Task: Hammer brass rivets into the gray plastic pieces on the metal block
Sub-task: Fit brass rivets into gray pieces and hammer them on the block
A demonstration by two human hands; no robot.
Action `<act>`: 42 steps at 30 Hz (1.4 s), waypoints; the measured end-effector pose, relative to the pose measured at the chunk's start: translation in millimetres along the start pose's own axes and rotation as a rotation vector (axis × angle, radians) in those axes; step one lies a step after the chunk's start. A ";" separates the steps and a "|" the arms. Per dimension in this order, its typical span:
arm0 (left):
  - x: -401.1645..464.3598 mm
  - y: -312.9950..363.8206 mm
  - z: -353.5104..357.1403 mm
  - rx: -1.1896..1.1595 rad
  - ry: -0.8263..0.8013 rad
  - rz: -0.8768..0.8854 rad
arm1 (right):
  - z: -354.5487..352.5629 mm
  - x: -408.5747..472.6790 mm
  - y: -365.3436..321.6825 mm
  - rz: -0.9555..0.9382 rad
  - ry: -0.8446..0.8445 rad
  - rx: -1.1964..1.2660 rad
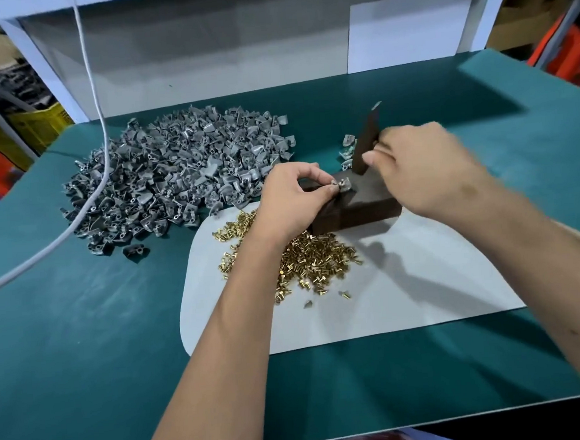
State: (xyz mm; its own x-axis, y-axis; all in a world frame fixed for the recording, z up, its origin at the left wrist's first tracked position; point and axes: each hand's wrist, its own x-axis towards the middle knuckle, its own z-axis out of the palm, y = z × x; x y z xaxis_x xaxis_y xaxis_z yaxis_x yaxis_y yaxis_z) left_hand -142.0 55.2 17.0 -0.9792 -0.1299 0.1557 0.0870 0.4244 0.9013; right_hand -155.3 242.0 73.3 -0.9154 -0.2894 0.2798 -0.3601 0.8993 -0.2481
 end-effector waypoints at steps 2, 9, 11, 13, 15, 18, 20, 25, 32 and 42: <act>-2.7 2.5 -0.5 -0.011 0.007 -0.020 | -1.6 0.9 16.1 0.074 0.078 0.045; -7.3 10.7 -4.1 -0.099 -0.030 -0.087 | 0.1 -14.0 61.6 0.330 -0.118 0.014; -7.4 11.4 -4.6 -0.106 -0.036 -0.092 | 4.4 -17.2 63.9 0.347 -0.204 -0.007; -8.0 12.6 -4.4 -0.102 -0.038 -0.091 | 4.7 -17.6 61.7 0.319 -0.265 -0.021; -8.7 13.7 -3.6 -0.095 -0.036 -0.087 | 0.6 -13.6 56.7 0.274 -0.251 -0.029; -8.4 13.5 -3.5 -0.102 -0.026 -0.086 | -3.2 -4.9 38.5 0.081 -0.091 0.024; -7.5 13.0 -3.6 -0.126 -0.020 -0.084 | -0.4 -1.5 17.7 -0.132 -0.090 0.077; -4.1 11.8 -5.9 -0.180 0.010 -0.067 | 17.7 11.3 -7.4 -0.338 -0.028 -0.013; 4.6 -9.8 -31.6 0.304 0.523 -0.127 | 29.3 52.0 10.5 -0.074 0.070 0.012; 2.6 -37.7 -65.4 0.615 0.581 -0.320 | 36.0 94.6 31.2 0.159 -0.042 0.009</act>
State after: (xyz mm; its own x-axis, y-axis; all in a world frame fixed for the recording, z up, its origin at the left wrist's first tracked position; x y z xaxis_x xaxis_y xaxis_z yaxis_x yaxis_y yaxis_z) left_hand -135.8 -19.7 9.9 -0.6787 -0.6852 0.2644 -0.4503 0.6726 0.5872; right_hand -259.5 230.9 58.7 -0.9677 -0.1574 0.1971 -0.2115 0.9321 -0.2941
